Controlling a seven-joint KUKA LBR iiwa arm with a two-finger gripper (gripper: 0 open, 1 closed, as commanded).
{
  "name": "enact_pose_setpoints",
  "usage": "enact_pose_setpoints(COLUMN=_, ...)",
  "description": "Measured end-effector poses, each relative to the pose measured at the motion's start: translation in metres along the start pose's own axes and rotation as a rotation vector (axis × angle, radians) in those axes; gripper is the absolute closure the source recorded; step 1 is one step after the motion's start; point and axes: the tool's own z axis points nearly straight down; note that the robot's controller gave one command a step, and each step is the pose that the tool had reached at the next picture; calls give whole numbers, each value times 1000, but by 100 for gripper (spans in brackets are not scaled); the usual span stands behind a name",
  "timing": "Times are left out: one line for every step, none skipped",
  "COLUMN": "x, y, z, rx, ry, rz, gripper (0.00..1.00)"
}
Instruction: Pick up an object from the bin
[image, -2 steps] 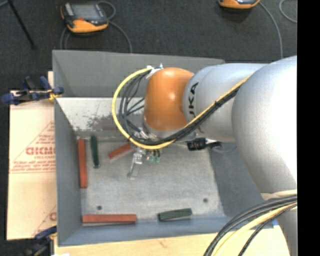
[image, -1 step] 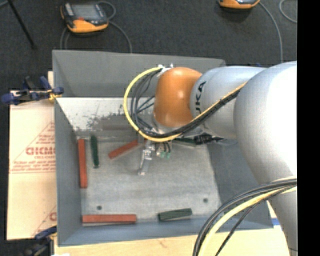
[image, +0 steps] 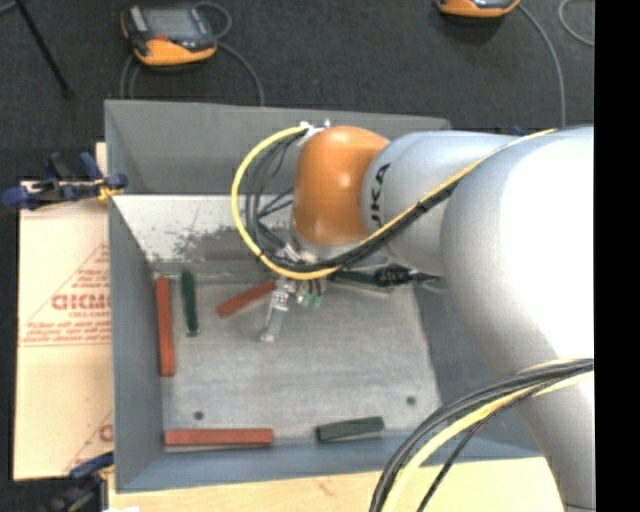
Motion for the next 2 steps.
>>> enact_pose_setpoints(x=2, y=33, z=-15, rx=-4, ry=1, rz=65, gripper=0)
enact_pose_setpoints(x=-5, y=32, z=-9, rx=-5, ry=-3, rz=-60, gripper=0)
